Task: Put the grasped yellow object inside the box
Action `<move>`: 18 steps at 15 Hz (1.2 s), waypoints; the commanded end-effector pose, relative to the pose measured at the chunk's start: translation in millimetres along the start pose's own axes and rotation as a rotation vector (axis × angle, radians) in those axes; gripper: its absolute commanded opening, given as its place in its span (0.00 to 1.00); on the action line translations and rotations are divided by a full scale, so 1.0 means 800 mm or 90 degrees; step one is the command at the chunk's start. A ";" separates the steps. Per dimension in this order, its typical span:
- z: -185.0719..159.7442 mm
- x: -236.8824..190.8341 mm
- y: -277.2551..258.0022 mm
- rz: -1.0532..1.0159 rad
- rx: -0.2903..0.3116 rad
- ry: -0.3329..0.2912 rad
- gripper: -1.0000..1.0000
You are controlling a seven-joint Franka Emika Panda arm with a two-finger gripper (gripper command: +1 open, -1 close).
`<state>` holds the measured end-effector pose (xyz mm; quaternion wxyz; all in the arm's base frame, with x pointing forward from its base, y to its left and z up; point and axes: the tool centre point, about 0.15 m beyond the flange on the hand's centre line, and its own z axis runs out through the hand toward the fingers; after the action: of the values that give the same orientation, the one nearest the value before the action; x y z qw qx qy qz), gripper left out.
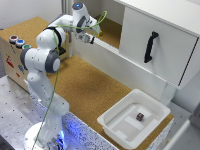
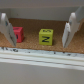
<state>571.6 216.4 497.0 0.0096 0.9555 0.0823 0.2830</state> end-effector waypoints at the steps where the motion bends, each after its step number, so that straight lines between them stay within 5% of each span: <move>1: 0.058 0.066 -0.022 0.047 -0.117 -0.040 1.00; 11: 0.098 0.097 0.021 0.105 -0.126 -0.054 1.00; 12: 0.099 0.098 0.025 0.106 -0.126 -0.053 0.00; 18: 0.103 0.083 0.037 0.111 -0.109 -0.050 0.00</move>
<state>658.2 202.3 467.4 0.0280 0.9619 -0.0070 0.2720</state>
